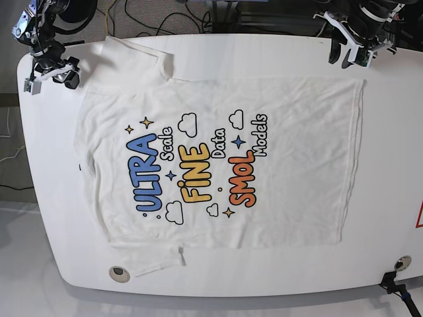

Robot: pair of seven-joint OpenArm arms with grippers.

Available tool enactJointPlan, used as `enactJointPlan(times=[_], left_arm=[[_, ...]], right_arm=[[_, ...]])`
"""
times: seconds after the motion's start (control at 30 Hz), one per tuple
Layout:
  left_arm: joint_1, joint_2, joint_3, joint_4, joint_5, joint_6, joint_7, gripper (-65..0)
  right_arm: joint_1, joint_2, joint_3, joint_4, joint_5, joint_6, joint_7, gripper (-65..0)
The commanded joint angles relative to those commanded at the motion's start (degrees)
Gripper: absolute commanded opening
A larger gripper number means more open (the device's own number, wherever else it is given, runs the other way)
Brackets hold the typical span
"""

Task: Fold the T-shirt properly
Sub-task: 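Grasp the shirt's shoulder edges with the right and left grippers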

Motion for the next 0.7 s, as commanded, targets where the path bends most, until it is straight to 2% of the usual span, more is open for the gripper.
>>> enactJointPlan(times=[0.67, 0.7], left_arm=[[-0.09, 0.1, 0.26, -0.27, -0.08, -0.06, 0.38, -49.6], [0.16, 0.01, 0.1, 0.07, 0.02, 0.15, 0.74, -49.0]], right_arm=[[2.91, -0.51, -0.86, -4.63, 1.74, 0.68, 0.1, -37.0], [3.7, 0.91, 0.4, -2.7, 5.7, 1.65, 4.68, -36.1]])
